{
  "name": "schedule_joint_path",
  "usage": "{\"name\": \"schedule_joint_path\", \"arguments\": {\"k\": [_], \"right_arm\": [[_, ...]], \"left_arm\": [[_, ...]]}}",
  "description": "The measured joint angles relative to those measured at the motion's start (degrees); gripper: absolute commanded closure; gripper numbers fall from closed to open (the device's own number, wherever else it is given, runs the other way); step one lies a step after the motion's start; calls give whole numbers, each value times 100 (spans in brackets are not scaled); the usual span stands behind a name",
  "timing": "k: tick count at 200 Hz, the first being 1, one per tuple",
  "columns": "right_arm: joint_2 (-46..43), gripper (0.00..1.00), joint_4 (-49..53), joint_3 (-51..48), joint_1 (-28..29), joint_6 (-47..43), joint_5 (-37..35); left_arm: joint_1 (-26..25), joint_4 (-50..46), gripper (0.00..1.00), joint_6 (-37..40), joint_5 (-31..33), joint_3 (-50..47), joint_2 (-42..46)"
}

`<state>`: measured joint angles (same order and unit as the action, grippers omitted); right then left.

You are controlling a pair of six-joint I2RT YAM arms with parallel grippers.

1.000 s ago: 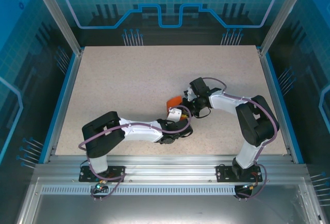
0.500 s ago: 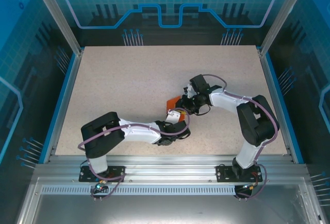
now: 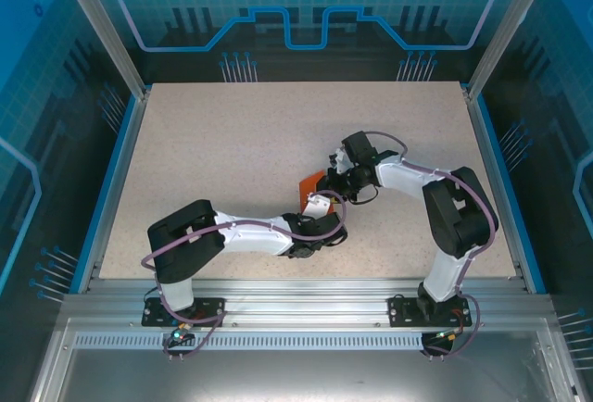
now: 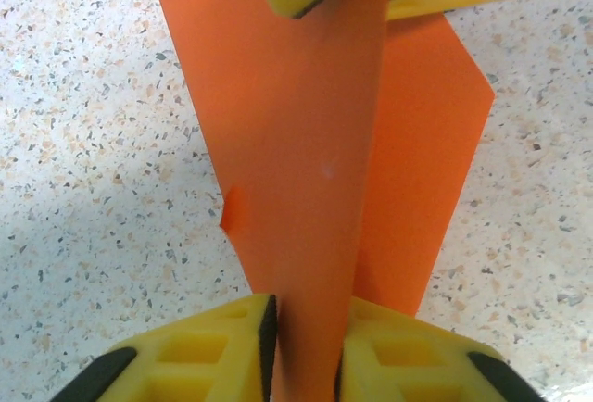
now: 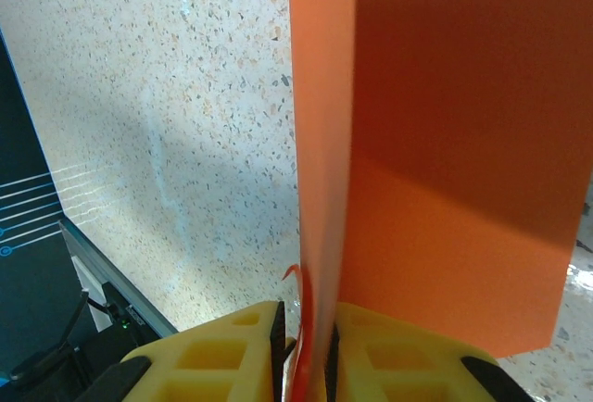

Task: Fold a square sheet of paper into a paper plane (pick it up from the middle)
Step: Perform the fourth fold on the wing at the bottom-center of the table.

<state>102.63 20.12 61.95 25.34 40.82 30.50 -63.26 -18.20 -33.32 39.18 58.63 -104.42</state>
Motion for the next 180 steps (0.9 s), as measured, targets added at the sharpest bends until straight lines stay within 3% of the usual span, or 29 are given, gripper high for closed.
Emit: {"name": "schedule_joint_path", "arguments": {"k": [61, 92, 111, 134, 180], "right_arm": [[48, 78, 0, 2, 0, 0, 0], [48, 74, 4, 2, 0, -39, 0], [46, 72, 39, 2, -2, -66, -2], [13, 62, 81, -4, -33, -85, -7], [-522, 52, 136, -293, -293, -197, -26]], "left_arm": [[2, -101, 90, 15, -4, 0, -22], [44, -35, 90, -42, -103, -63, -22], [127, 153, 88, -66, -310, -254, 7], [273, 507, 88, -50, -662, -562, 197], [640, 1355, 87, -13, -1563, -1202, 662]]}}
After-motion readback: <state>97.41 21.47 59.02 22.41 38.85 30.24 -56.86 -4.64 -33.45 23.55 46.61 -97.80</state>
